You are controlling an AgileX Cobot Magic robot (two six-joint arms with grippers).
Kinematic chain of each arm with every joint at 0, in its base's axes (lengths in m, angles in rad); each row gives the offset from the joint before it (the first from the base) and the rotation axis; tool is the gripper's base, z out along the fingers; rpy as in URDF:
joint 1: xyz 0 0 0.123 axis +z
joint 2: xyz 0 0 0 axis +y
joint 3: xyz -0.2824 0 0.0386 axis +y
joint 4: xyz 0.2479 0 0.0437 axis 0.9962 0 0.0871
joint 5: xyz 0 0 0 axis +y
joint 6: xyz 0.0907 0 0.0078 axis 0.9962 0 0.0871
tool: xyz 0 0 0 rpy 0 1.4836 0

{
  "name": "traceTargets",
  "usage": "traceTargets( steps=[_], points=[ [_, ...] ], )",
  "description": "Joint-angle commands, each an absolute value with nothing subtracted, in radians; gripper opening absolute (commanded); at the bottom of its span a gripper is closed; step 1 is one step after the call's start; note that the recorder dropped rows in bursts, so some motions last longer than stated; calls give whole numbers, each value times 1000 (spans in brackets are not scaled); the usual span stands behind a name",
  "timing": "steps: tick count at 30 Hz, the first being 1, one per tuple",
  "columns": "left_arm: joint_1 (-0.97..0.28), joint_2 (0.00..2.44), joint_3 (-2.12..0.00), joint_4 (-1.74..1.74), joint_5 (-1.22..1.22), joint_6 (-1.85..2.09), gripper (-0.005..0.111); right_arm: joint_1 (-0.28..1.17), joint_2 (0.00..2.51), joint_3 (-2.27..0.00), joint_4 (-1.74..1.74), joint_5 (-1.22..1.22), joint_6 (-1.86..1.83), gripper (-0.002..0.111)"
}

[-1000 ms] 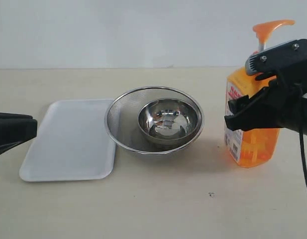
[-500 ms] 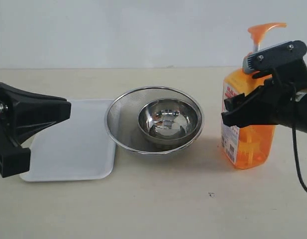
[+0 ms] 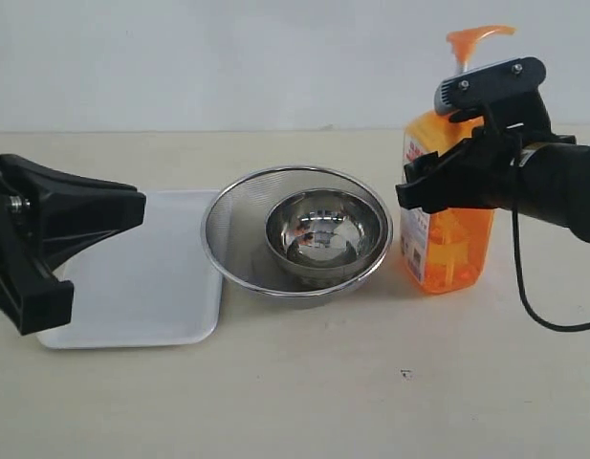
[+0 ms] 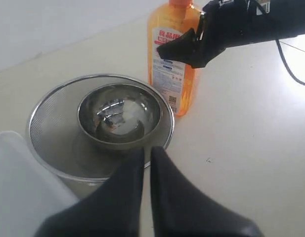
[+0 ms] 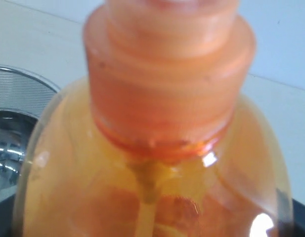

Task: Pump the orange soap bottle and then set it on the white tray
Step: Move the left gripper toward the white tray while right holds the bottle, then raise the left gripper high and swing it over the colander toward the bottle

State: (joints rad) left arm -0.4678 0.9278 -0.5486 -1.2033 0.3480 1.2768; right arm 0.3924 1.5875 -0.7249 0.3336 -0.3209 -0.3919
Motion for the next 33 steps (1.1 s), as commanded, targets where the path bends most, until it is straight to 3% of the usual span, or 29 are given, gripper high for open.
traceTargets(
  steps=[1,33],
  points=[
    [-476,987,-591,-1308,348,1391,5,387,1589,-750,314,-391,-377,0],
    [-476,1424,-1034,-1455,554,1590,5,389,1598,-757,205,-314,-383,0]
  ],
)
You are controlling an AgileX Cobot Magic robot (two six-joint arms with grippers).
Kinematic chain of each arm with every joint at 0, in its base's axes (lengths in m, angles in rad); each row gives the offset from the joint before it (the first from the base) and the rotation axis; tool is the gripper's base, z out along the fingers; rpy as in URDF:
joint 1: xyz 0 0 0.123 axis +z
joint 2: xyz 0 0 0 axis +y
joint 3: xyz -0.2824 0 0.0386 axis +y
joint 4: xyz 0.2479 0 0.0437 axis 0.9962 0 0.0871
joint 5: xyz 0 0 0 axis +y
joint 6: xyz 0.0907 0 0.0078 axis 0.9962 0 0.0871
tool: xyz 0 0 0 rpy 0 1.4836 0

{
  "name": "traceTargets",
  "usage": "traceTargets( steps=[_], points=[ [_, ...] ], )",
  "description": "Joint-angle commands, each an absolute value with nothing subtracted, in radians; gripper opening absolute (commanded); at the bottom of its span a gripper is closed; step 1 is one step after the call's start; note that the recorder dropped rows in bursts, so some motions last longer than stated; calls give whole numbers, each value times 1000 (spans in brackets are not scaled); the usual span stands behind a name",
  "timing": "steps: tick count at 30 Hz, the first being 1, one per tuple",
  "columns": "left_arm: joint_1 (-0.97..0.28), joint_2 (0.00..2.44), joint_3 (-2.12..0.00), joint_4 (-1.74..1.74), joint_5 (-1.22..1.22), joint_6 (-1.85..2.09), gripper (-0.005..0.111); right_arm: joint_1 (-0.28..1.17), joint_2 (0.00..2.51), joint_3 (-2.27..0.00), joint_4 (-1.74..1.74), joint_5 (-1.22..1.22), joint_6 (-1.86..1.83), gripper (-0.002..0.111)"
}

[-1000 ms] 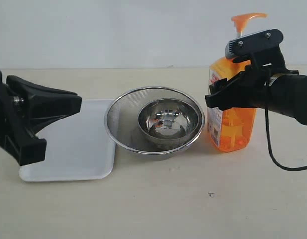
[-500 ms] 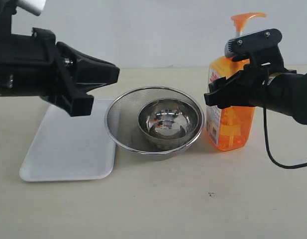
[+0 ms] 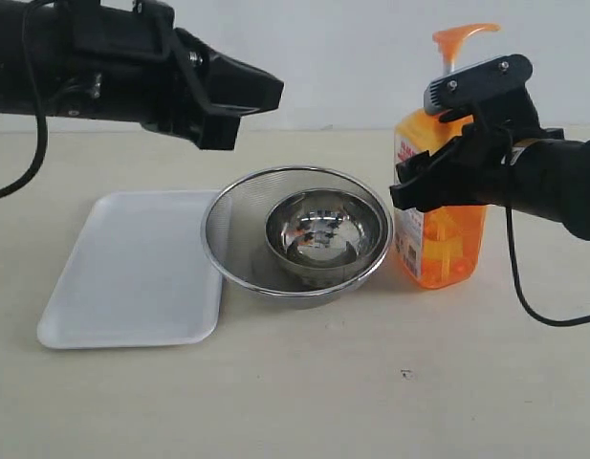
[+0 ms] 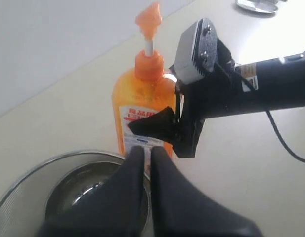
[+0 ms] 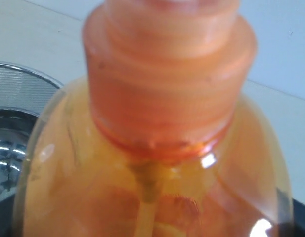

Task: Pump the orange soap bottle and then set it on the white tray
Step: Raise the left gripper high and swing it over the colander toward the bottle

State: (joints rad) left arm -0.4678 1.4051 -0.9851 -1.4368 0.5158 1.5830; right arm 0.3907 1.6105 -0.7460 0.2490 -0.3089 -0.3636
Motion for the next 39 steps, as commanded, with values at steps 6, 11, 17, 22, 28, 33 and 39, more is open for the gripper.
traceTargets(
  steps=[6,11,17,22,28,33,39],
  points=[
    [-476,1450,-1106,-1455,580,1590,5,389,1598,-757,171,-290,-383,0],
    [-476,1485,-1145,-1455,611,1590,5,389,1598,-757,163,-258,-383,0],
    [-478,1552,-1217,-1462,654,1587,5,408,1598,-757,115,-205,-404,0],
    [-478,1576,-1255,-1462,658,1587,5,429,1598,-757,117,-194,-445,0],
    [-478,1601,-1259,-1462,659,1585,5,429,1598,-757,117,-187,-465,0],
    [-478,1603,-1259,-1462,659,1585,5,429,1598,-757,119,-183,-484,0],
    [-478,1606,-1268,-1486,599,1585,5,429,1598,-759,119,-184,-484,0]
  ],
)
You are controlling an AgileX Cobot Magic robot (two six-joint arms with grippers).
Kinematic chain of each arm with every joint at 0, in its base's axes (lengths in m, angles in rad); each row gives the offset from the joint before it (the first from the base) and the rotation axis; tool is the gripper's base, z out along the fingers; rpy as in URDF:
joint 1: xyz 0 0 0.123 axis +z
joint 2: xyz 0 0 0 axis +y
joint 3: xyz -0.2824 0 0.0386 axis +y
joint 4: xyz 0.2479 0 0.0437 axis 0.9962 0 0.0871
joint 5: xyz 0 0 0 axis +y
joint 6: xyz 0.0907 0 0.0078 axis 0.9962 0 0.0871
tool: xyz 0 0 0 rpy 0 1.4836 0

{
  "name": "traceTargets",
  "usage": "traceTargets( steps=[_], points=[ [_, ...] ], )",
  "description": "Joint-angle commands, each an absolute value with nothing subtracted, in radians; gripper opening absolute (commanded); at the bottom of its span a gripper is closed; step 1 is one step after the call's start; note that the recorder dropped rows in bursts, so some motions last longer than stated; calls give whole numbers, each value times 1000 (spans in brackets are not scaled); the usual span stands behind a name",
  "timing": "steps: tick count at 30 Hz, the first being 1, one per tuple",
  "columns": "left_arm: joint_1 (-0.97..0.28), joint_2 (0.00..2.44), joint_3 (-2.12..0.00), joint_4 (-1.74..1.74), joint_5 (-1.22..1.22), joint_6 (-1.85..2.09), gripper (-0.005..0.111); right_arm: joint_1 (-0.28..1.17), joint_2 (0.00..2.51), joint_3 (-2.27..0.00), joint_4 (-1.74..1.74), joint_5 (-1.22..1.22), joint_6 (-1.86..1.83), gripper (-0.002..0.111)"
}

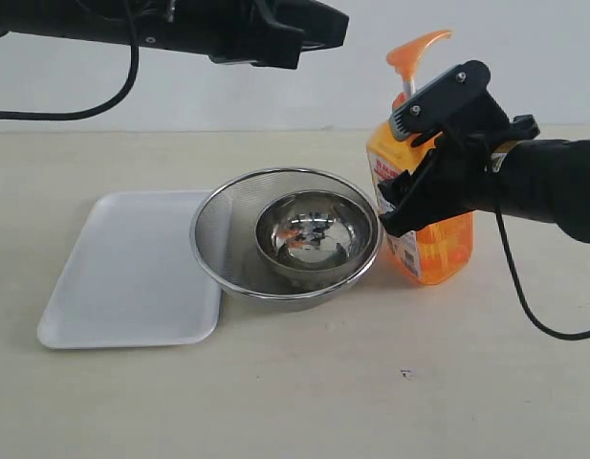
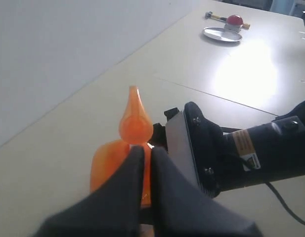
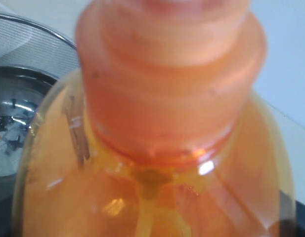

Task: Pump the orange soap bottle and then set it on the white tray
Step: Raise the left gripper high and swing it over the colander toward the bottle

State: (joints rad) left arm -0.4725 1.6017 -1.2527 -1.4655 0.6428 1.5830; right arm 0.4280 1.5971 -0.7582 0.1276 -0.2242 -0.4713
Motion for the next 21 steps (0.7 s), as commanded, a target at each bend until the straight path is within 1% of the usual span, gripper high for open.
traceTargets(
  steps=[1,10,14,21],
  points=[
    [-478,1610,-1278,-1486,598,1585,5,429,1598,-759,119,-183,-484,0],
    [-478,1707,-1414,-1486,609,1562,5,429,1598,-759,119,-173,-484,0],
    [-481,1753,-1462,-1484,653,1540,5,429,1598,-759,119,-173,-484,0],
    [-534,1813,-1517,-1476,687,1533,5,429,1598,-759,119,-172,-482,0]
  ],
)
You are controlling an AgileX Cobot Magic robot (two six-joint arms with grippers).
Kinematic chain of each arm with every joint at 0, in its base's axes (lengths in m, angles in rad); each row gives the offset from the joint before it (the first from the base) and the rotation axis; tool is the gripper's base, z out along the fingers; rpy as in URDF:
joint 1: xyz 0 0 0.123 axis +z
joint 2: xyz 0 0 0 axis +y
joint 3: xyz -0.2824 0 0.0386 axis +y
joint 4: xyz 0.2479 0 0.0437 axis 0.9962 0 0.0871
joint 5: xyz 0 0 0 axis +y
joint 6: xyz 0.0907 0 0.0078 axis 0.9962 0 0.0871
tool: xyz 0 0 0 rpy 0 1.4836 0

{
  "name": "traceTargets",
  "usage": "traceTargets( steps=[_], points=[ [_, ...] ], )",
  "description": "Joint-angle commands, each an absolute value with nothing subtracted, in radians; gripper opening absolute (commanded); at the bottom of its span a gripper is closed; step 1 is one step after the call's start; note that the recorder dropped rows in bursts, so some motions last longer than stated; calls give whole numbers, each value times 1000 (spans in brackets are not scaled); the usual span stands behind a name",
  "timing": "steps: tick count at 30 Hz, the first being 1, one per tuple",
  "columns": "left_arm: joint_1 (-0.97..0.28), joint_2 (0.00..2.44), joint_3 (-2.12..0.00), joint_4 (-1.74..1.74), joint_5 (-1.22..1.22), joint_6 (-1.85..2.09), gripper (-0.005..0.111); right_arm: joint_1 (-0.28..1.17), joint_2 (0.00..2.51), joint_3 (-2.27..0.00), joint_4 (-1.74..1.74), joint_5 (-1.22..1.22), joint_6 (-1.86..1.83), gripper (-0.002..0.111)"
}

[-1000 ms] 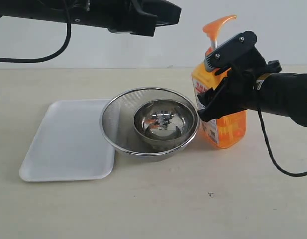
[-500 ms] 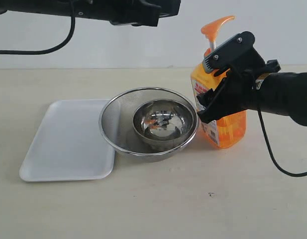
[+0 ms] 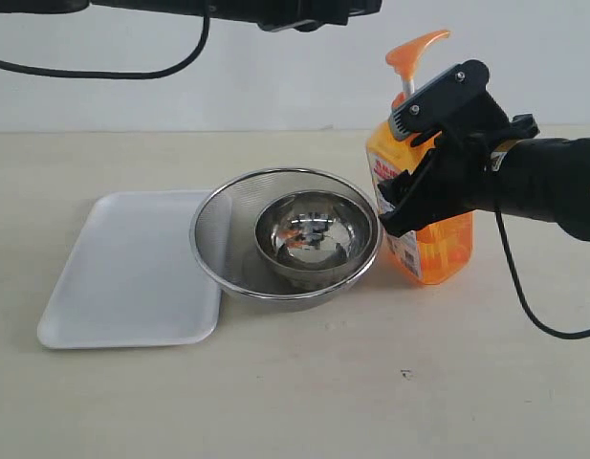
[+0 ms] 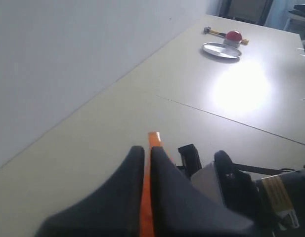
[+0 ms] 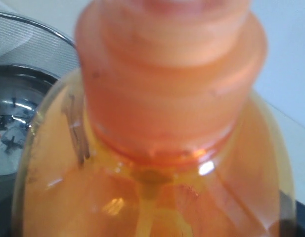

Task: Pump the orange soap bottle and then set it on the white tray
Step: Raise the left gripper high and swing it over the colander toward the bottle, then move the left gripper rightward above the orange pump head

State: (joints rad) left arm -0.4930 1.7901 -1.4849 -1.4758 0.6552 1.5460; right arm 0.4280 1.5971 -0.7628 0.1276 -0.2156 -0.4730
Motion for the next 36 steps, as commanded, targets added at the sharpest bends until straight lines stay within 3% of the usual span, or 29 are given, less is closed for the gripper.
traceTargets(
  steps=[1,21,36],
  points=[
    [-542,1819,-1523,-1476,687,1533,5,429,1598,-759,119,-172,-482,0],
    [-645,1942,-1697,-1430,646,1442,5,429,1598,-759,119,-164,-476,0],
    [-663,1973,-1842,-964,554,948,5,429,1598,-759,119,-152,-474,0]
  ],
)
